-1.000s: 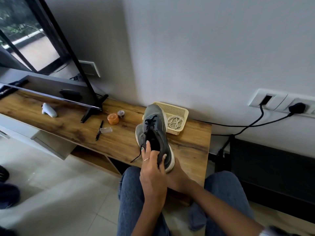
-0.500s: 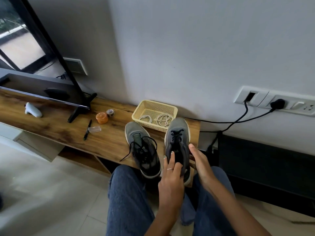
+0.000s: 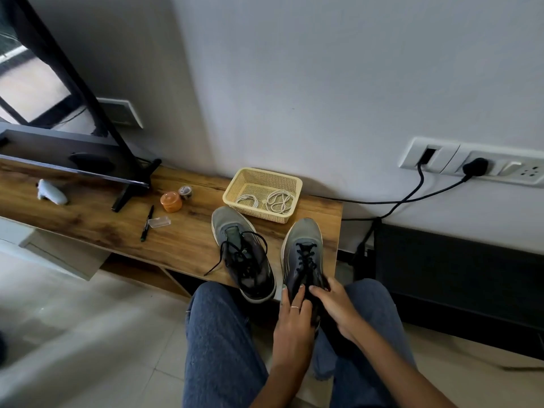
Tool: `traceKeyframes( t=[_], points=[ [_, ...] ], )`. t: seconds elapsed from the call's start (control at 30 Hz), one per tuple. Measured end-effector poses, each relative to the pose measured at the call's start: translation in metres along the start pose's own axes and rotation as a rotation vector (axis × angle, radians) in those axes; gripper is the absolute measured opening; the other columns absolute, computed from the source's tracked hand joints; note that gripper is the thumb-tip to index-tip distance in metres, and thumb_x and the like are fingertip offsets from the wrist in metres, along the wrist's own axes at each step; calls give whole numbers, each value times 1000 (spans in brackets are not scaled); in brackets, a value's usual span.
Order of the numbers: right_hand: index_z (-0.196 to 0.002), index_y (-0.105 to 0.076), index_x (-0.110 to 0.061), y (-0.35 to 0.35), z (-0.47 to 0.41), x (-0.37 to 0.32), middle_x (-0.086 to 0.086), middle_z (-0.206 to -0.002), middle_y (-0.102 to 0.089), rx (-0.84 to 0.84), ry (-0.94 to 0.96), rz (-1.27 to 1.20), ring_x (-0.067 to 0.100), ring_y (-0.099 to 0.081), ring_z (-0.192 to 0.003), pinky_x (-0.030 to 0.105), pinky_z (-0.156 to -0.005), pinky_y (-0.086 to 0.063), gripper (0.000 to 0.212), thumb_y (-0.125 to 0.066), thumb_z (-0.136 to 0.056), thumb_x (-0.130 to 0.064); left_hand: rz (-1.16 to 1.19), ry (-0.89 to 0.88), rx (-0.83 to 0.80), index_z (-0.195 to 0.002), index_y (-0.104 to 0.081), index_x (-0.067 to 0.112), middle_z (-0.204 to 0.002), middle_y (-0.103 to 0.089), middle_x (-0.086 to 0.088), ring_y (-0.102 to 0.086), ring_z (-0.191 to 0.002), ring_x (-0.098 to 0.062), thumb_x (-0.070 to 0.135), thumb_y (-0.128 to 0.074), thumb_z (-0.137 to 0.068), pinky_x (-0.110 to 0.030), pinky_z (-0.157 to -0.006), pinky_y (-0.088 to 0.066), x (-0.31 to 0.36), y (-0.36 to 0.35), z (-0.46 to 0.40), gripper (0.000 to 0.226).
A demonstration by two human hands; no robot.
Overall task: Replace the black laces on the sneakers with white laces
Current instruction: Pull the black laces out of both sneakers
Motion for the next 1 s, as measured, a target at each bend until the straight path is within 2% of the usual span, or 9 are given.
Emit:
traceKeyframes(
  t=[0.13,0.2,0.27,0.33,0.43,0.53,0.63,0.83,1.0],
  points=[
    [-127,-53,-15,3,-10,3,1,-111,-65,-19,20,81,11,-62,-99,19,-73,-49,32,-54,-95,-13,36,-33,36,-101,-60,20,-131,-58,0,-48,-129,-34,42,-62,-85,-29,-80,-57,-2,-7,-5,27],
    [-129,-50,-17,4,-12,2,4,-118,-63,-1,49,157,13,-60,-104,25,-83,-49,37,-57,-94,-14,166,25,22,-115,-58,20,-143,-46,1,-36,-138,-26,62,-27,-94,-29,-97,-48,0,1,-6,56],
    [-134,-45,-17,5,-11,-2,3,-125,-53,93,144,298,11,-52,-109,26,-90,-44,46,-61,-91,-13,297,67,44,-129,-50,20,-148,-35,6,-25,-141,-14,66,-15,-91,-19,-103,-34,3,11,-6,69],
    [-134,-45,-15,6,-7,-8,3,-124,-45,196,279,416,8,-46,-108,23,-91,-39,50,-64,-88,-13,331,98,108,-133,-48,20,-147,-33,9,-28,-136,-5,57,-19,-94,-11,-98,-28,5,22,-11,61],
    [-129,-49,-14,5,-6,-15,4,-123,-46,221,476,598,14,-46,-113,25,-95,-39,48,-66,-85,-11,267,116,148,-136,-47,15,-148,-37,4,-37,-132,-11,30,-33,-98,-17,-94,-40,3,29,-27,43],
    [-130,-51,-15,2,-10,-21,3,-123,-47,156,537,792,19,-46,-118,33,-99,-42,49,-63,-84,-6,242,167,-24,-145,-35,16,-148,-37,-1,-38,-133,-17,13,-43,-98,-32,-100,-42,0,33,-47,47],
    [-122,-56,-17,1,-12,-25,3,-120,-51,148,549,869,20,-53,-110,33,-90,-47,40,-60,-84,-3,183,200,-98,-141,-39,17,-134,-51,-8,-52,-118,-26,13,-41,-98,-39,-89,-46,1,40,-61,43],
    [-83,-61,-17,6,-12,-37,-7,-79,-60,276,546,711,11,-60,-76,22,-65,-47,8,-67,-84,-12,151,224,-12,-122,-55,19,-111,-63,-6,-61,-99,-28,25,-48,-98,-37,-76,-46,-2,48,-68,26],
    [-86,-67,-11,17,-11,-46,-4,-80,-65,347,478,326,6,-59,-75,8,-64,-43,5,-63,-86,-9,212,214,61,-109,-58,19,-99,-64,-4,-62,-89,-24,31,-46,-99,-40,-73,-50,-4,52,-69,19]
  ],
)
Point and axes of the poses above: each hand's wrist, its own z-axis away from the middle knuckle, its own y-axis out of the back of the hand, x = y × z, the point moved 1 cm from there along -z, towards the middle knuckle
